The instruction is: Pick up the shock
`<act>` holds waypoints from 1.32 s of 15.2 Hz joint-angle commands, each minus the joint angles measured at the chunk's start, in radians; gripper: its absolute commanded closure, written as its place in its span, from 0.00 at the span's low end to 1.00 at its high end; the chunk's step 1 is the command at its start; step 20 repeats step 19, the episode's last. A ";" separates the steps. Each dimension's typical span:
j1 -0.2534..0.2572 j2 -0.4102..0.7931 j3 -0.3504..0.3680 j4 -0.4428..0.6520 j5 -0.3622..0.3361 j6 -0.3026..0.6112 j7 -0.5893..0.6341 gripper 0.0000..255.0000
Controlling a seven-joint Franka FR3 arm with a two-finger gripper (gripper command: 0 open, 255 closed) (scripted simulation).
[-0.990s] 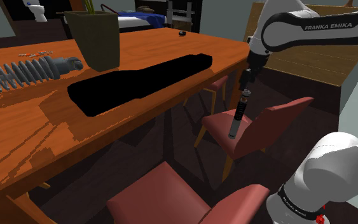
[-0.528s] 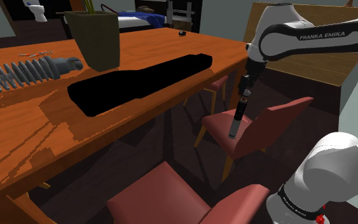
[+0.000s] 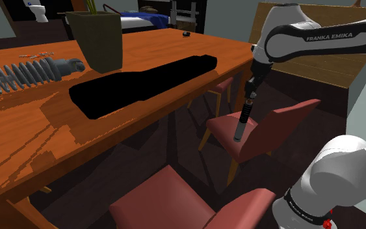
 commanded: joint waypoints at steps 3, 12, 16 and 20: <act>0.001 -0.001 0.002 0.012 0.002 -0.014 -0.001 1.00; 0.007 0.000 0.017 0.132 0.017 -0.133 -0.012 1.00; 0.010 0.006 0.022 0.190 0.024 -0.185 -0.017 1.00; 0.011 0.009 0.024 0.207 0.025 -0.200 -0.018 1.00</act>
